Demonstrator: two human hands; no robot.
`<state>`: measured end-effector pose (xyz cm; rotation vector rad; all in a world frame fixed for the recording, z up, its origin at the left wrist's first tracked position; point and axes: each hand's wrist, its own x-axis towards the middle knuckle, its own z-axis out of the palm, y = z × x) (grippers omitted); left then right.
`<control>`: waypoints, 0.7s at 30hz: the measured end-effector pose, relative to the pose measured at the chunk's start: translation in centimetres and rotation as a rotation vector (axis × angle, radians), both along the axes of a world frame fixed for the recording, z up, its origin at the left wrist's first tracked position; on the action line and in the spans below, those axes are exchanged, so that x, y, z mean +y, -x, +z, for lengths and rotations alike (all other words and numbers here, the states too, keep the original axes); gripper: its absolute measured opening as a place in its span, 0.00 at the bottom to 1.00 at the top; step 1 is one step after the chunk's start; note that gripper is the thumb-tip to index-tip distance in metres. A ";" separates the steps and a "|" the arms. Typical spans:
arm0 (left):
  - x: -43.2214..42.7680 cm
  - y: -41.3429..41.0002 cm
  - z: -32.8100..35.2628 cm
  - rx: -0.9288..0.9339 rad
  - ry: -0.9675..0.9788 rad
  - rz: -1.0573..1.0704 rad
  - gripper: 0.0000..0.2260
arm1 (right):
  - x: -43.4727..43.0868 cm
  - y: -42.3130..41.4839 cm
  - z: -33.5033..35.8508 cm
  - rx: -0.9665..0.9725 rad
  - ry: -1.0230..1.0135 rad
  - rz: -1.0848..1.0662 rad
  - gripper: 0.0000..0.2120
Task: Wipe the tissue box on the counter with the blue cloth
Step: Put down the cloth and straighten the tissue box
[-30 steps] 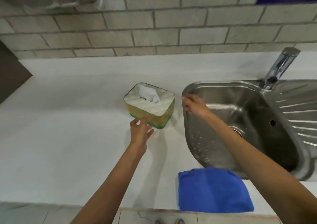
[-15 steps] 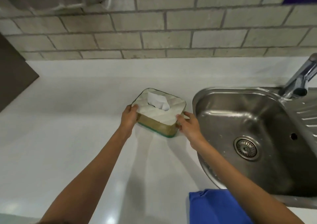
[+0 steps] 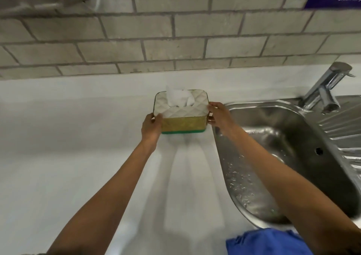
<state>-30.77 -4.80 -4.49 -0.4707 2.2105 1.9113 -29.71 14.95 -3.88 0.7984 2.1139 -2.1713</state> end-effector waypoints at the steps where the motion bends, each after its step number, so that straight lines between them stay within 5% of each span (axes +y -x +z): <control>1: 0.1 0.0 -0.2 0.004 0.009 -0.008 0.18 | 0.3 0.0 -0.1 -0.009 -0.011 0.003 0.07; 21: 1.3 -2.4 -1.0 0.030 0.107 0.032 0.15 | 2.9 -2.3 -1.0 -0.050 0.009 0.079 0.07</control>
